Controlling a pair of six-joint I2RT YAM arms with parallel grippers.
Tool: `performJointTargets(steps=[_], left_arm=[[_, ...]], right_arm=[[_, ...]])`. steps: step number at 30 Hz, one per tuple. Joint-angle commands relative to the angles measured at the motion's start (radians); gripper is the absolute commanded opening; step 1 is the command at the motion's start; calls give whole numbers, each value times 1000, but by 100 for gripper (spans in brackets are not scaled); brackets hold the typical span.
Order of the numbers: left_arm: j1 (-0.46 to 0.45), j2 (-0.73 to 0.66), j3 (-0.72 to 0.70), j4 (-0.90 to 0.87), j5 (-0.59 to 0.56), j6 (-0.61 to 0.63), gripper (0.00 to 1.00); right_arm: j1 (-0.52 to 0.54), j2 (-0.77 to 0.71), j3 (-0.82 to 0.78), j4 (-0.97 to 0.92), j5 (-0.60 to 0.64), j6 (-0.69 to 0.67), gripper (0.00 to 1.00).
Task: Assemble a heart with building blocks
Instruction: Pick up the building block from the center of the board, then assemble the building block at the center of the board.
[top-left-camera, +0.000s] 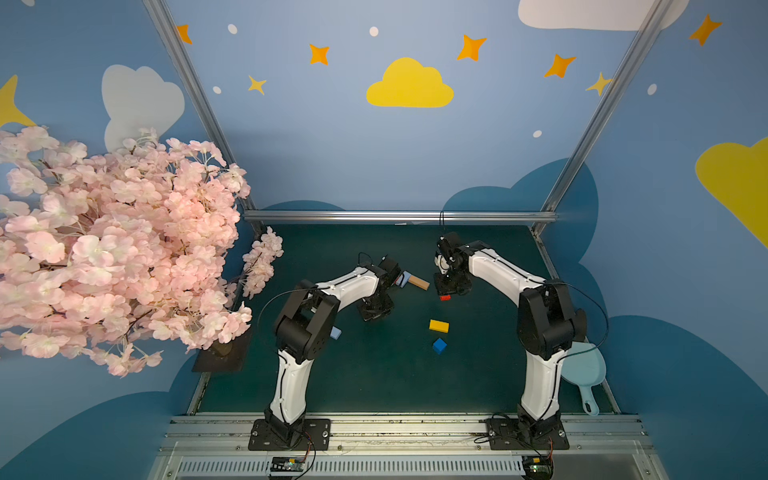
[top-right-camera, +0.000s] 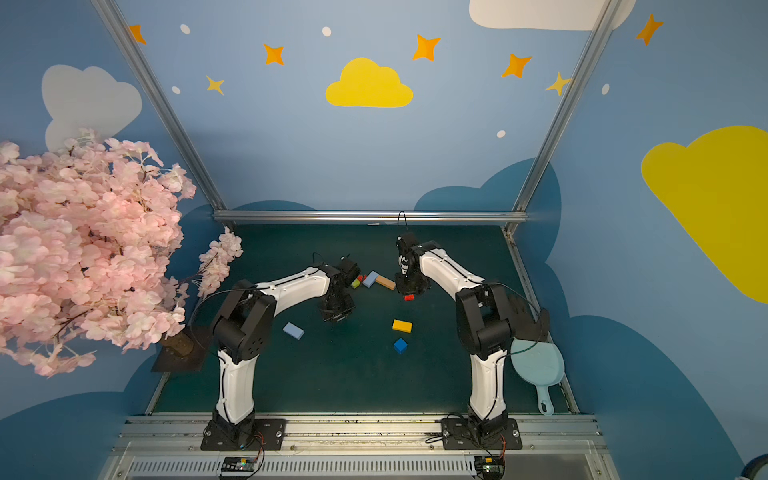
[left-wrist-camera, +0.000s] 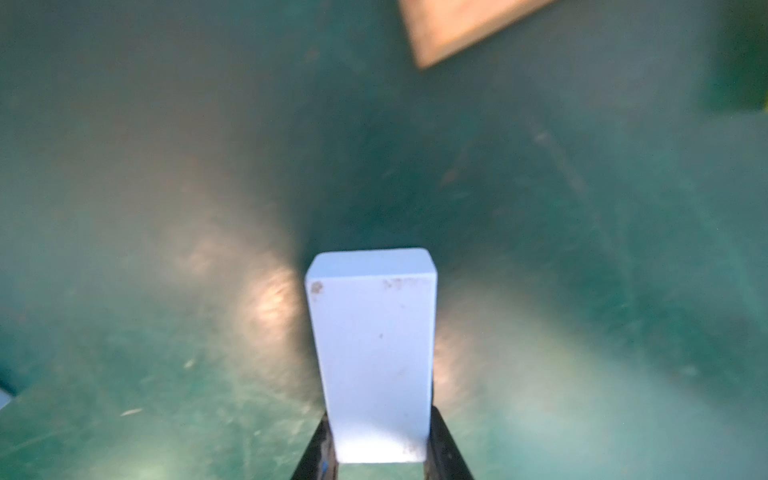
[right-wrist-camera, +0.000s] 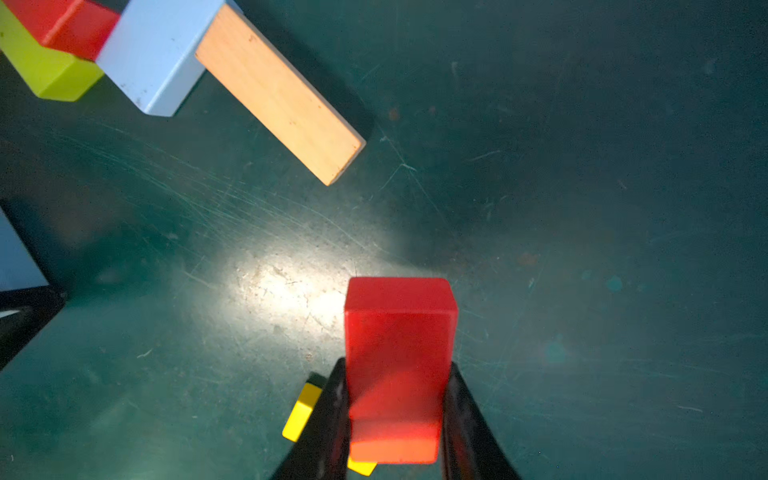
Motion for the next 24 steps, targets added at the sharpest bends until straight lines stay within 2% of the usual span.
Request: performJointTargets(steps=[1, 9, 24], left_arm=[[3, 69, 36, -1, 21, 0, 19], [17, 131, 121, -14, 23, -27, 19], [59, 184, 178, -20, 6, -54, 19]], right_arm=[[-3, -33, -13, -24, 16, 17, 0], [-4, -40, -44, -8, 7, 57, 0], [-3, -33, -61, -2, -1, 50, 0]])
